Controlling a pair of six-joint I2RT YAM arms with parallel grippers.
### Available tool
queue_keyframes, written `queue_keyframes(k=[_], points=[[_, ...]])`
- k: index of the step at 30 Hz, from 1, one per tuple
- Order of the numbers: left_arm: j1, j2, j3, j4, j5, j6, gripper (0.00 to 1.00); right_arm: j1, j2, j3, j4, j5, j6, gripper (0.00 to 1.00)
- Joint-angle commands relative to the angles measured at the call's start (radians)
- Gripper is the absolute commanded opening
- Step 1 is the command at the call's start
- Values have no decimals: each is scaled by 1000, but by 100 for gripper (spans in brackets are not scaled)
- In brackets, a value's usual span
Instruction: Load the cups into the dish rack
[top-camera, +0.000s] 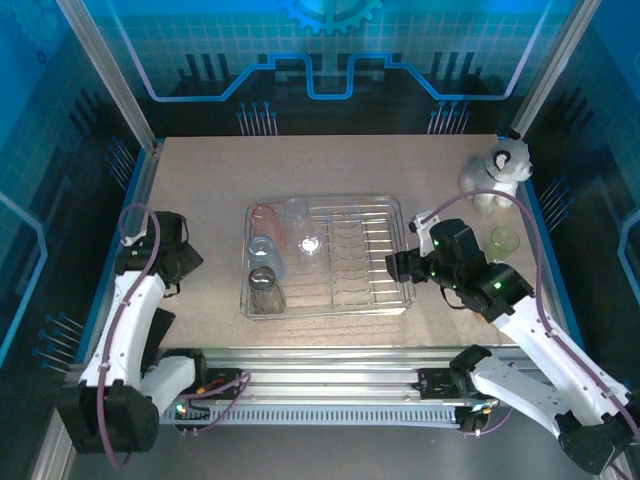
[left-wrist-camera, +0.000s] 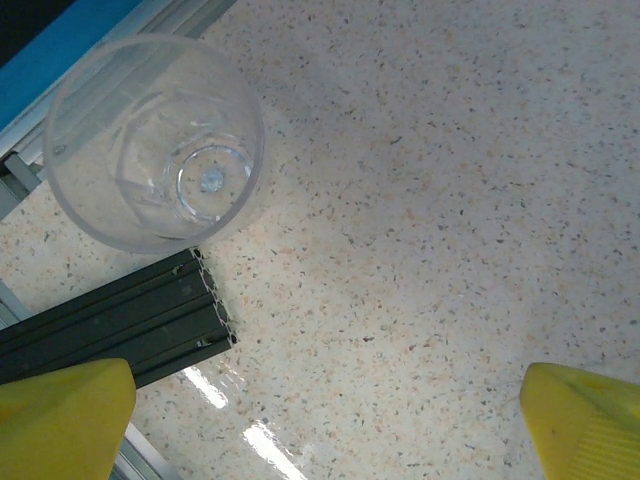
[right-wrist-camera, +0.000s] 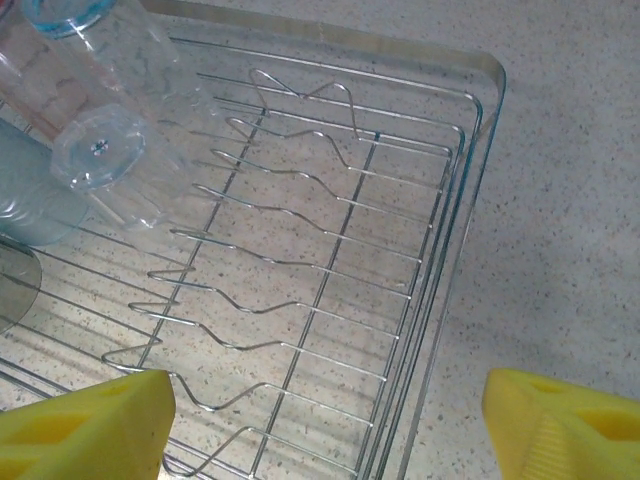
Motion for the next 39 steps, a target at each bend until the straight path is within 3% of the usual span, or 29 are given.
queue_keyframes(k=[1, 9, 18, 25, 39], points=[[33, 52, 34, 32, 38, 34, 99, -38, -15, -38, 5, -70, -3, 81], [100, 173, 58, 43, -46, 48, 99, -102, -12, -90, 47, -158, -28, 81], [234, 269, 57, 110, 48, 49, 94, -132, 26, -89, 84, -217, -41, 81], [310, 327, 82, 163, 79, 50, 83, -135, 26, -115, 103, -230, -32, 81], [322, 461, 121, 230, 138, 59, 58, -137, 5, -116, 78, -227, -18, 80]])
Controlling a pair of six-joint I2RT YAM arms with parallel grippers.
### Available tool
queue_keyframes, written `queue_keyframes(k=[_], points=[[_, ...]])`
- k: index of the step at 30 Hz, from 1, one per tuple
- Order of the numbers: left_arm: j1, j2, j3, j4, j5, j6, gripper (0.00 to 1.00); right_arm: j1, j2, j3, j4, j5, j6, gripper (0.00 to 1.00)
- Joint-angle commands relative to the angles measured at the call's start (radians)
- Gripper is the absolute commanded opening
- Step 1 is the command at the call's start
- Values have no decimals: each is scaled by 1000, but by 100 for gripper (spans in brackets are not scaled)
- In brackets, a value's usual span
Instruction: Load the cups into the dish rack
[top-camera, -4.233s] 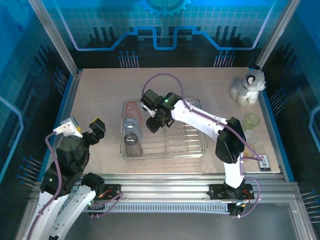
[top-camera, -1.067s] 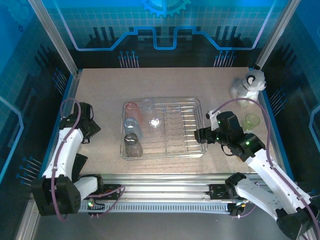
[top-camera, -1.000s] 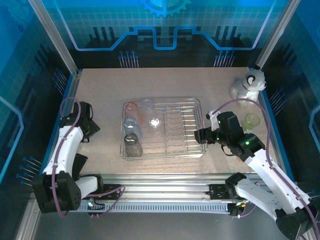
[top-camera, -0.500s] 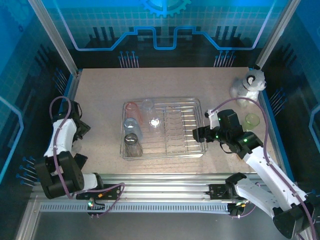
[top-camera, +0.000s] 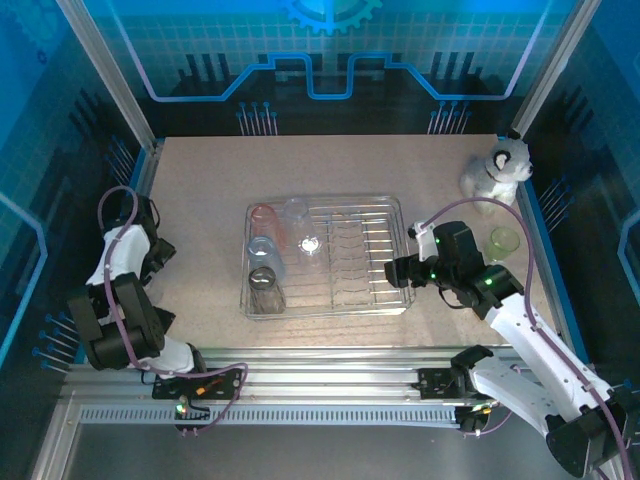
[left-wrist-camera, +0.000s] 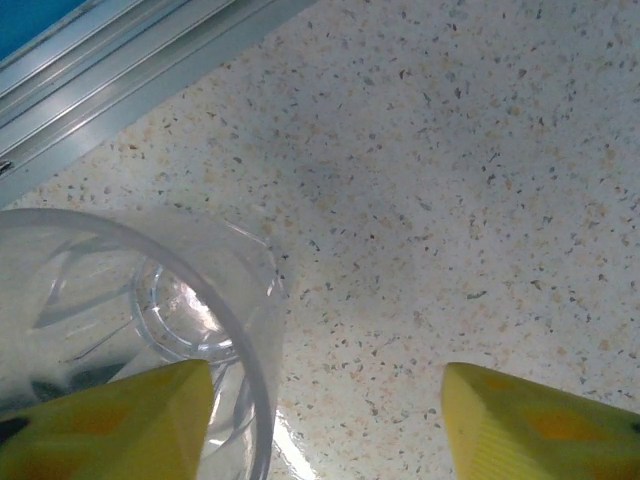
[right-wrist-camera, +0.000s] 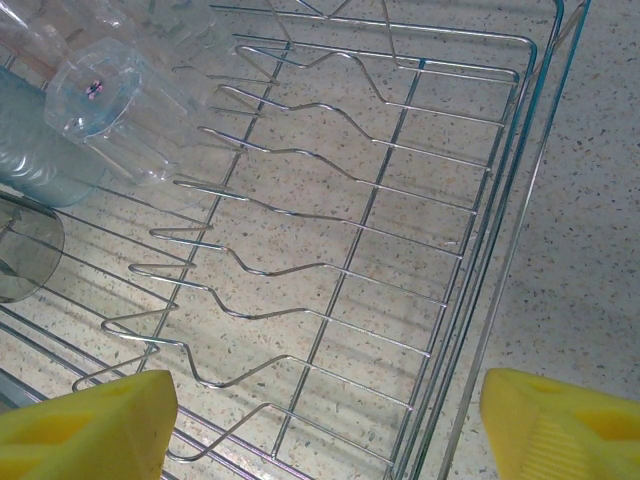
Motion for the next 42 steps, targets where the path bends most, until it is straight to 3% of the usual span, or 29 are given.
queue_keyframes(k=[1, 5, 14, 27, 35, 42], points=[[14, 17, 28, 14, 25, 6, 56, -15, -26, 3, -10, -7, 9, 80], [15, 28, 21, 31, 41, 1, 43, -14, -49, 7, -32, 2, 19, 79], [15, -38, -8, 47, 104, -6, 1, -15, -106, 27, -86, 45, 48, 79], [15, -415, -33, 93, 383, 24, 0, -16, -180, 36, -57, 80, 80, 77], [15, -501, -29, 150, 733, -18, 0, -17, -194, 32, -14, 58, 96, 77], [9, -567, -8, 205, 945, -77, 0, -18, -225, 21, 26, 36, 96, 78]])
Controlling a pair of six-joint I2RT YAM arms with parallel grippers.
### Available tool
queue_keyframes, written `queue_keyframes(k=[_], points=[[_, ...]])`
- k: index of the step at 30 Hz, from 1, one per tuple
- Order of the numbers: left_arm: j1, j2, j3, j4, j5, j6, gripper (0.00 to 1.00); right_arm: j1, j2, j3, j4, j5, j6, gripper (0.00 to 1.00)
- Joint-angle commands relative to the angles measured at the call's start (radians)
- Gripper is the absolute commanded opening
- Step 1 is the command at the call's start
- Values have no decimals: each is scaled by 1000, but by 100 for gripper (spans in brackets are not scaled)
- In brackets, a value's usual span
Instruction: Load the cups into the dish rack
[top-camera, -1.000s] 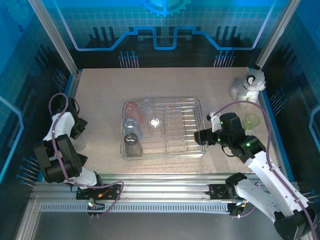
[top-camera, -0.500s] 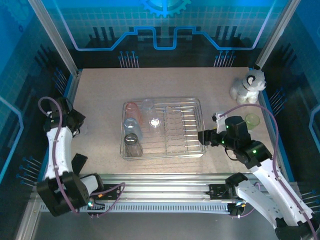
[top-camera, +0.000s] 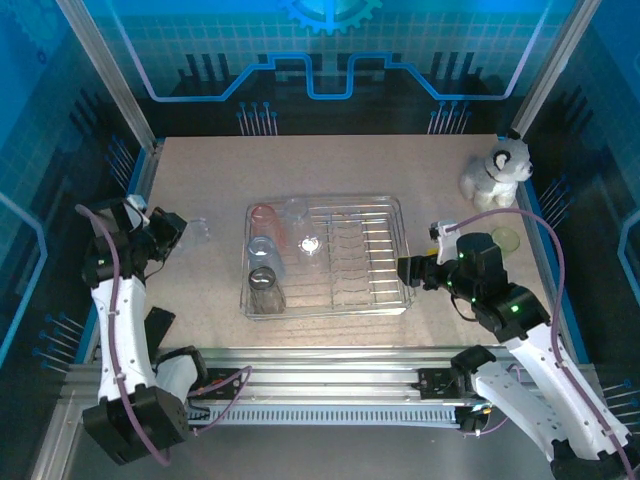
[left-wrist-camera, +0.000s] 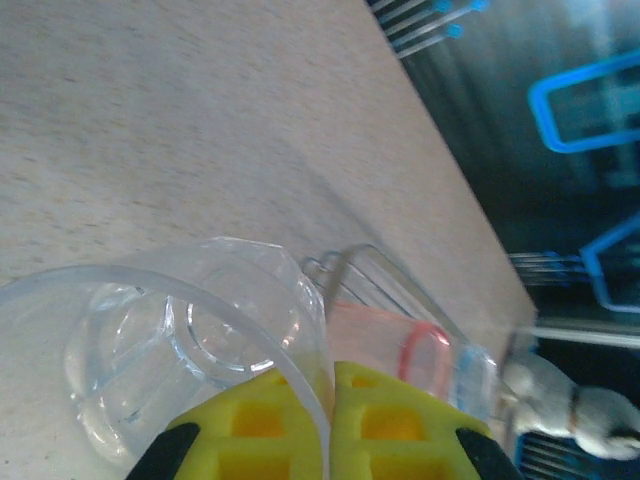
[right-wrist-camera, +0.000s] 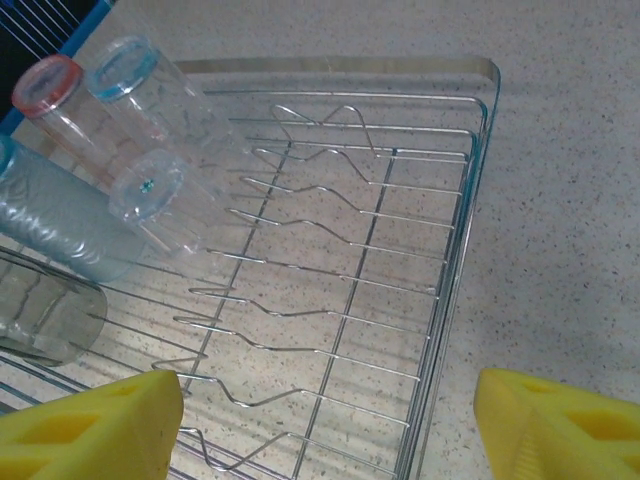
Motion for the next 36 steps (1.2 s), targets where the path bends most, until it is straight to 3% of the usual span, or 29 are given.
queue_keyframes(k=[1, 5, 10, 15, 22, 29, 36], points=[[-7, -55, 21, 86, 203, -56, 0, -16, -24, 6, 57, -32, 9, 78], [-73, -87, 47, 163, 306, -97, 0, -17, -35, 0, 121, -79, 23, 80], [-238, -94, 95, 223, 344, -95, 0, -27, 11, 55, 128, -156, 50, 88], [-367, -96, 59, 356, 391, -156, 0, -68, 77, 96, 166, -328, 81, 90], [-521, -71, -27, 564, 394, -240, 0, -95, 198, 175, 405, -578, 199, 91], [-676, -19, -80, 743, 374, -284, 0, -33, 344, 234, 573, -662, 283, 92], [-739, 19, -101, 888, 384, -338, 0, 82, 464, 310, 545, -670, 223, 96]])
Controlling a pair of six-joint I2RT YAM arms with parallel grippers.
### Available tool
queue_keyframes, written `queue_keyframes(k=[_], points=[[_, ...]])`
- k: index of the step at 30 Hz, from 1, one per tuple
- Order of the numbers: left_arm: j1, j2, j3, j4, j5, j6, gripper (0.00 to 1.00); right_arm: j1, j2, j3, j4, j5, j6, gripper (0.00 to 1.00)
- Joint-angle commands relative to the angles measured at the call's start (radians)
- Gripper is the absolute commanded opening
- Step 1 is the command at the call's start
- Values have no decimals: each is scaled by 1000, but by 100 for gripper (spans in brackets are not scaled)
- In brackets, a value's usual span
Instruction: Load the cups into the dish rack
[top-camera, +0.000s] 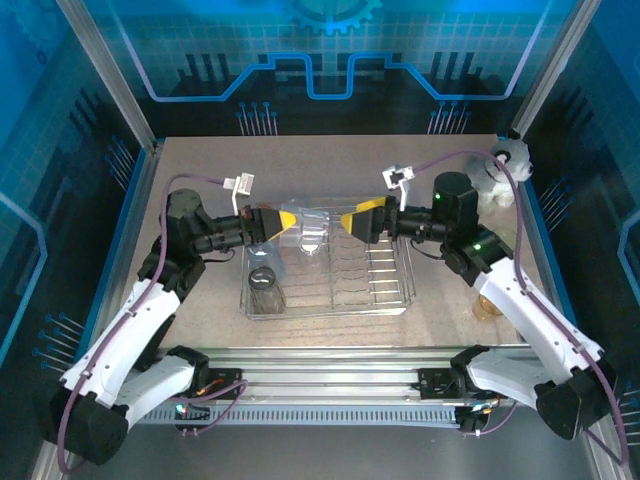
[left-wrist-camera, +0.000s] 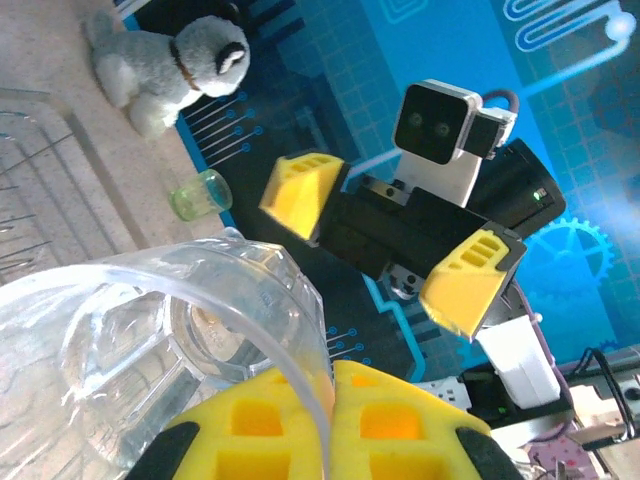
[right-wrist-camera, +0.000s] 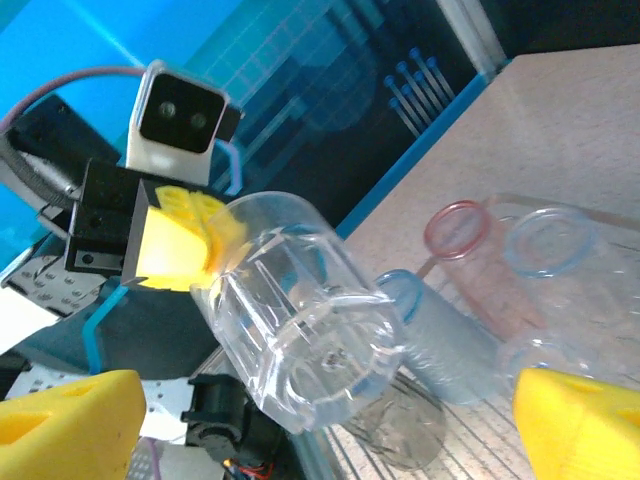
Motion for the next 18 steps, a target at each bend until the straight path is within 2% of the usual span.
queue_keyframes(k=[1, 4, 9, 14, 18], points=[[-20, 3, -10, 165, 24, -44, 0, 41, 32, 50, 29, -31, -24, 96], [-28, 10, -18, 220, 24, -71, 0, 52, 55, 36, 73, -50, -9, 100], [-42, 23, -32, 318, 30, -126, 0, 68, 84, 23, 125, -73, 17, 100], [-58, 38, -32, 367, 30, -142, 0, 75, 100, -12, 311, -158, 105, 95], [-64, 44, -42, 410, 15, -157, 0, 79, 119, -15, 377, -194, 140, 92]])
